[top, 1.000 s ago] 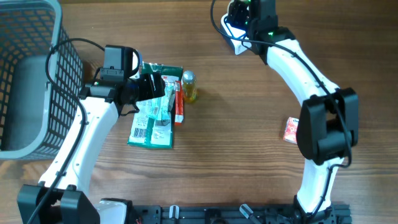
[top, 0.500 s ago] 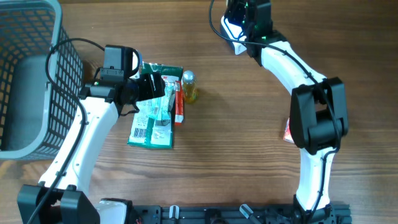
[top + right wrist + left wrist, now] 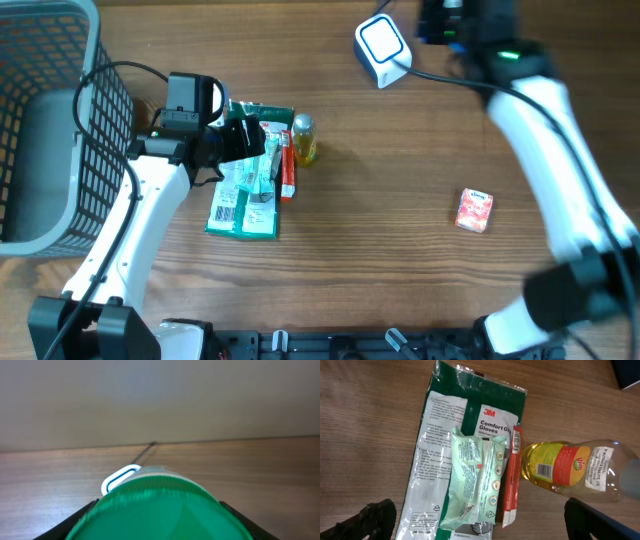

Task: Scan the item barcode
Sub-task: 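Lower the jar to the table right side and release it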

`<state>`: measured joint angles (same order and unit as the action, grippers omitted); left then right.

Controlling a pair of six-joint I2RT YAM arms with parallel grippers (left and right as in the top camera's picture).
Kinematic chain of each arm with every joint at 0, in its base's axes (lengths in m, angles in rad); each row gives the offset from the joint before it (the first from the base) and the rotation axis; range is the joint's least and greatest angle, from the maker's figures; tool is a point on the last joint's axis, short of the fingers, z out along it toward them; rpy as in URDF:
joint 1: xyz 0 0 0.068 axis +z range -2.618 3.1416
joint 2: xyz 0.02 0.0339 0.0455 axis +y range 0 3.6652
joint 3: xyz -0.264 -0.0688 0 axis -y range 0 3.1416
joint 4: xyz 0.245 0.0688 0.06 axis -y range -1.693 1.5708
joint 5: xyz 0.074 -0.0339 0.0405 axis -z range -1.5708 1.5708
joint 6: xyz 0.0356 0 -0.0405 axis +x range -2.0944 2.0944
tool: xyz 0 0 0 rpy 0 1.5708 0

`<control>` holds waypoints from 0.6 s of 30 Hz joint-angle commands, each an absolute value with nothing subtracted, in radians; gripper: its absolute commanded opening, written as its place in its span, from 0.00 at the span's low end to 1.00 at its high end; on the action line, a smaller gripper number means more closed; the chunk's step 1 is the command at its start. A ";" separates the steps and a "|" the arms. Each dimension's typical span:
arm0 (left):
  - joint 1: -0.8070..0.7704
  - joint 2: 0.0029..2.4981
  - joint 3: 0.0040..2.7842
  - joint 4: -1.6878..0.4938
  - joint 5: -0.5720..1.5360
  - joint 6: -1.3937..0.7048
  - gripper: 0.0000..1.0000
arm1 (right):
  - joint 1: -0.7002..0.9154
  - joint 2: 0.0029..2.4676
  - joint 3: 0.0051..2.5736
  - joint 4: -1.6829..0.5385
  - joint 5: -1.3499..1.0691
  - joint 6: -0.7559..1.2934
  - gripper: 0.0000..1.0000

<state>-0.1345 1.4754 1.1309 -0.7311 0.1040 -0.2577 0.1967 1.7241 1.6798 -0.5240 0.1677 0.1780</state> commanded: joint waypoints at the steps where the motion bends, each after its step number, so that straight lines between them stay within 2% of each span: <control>1: -0.131 1.473 1.141 -0.730 0.115 -0.270 1.00 | 0.083 1.646 1.695 -0.743 0.231 0.245 0.11; 4: -0.131 1.473 1.141 -0.730 0.115 -0.270 1.00 | -0.017 1.673 1.687 -0.965 0.110 0.247 0.11; 5: -0.131 1.473 1.141 -0.730 0.115 -0.270 1.00 | -0.053 1.695 1.672 -1.024 0.071 0.247 0.16; 7: -0.131 1.473 1.141 -0.730 0.115 -0.270 1.00 | -0.092 1.732 1.611 -1.044 0.066 0.247 0.18; 11: -0.131 1.473 1.141 -0.730 0.115 -0.270 1.00 | -0.122 1.780 1.437 -0.929 0.066 0.247 0.25; 16: -0.131 1.473 1.141 -0.730 0.115 -0.270 1.00 | -0.124 1.803 1.296 -0.787 0.070 0.247 0.25; 17: -0.131 1.473 1.141 -0.730 0.115 -0.270 1.00 | -0.124 1.805 1.259 -0.747 0.069 0.247 0.27; 18: -0.131 1.473 1.141 -0.730 0.115 -0.270 1.00 | -0.124 1.805 1.236 -0.723 0.069 0.247 0.33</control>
<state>-0.1345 1.4754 1.1309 -0.7322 0.1040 -0.2581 -0.1215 1.7950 1.2896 -0.7773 0.0788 0.2379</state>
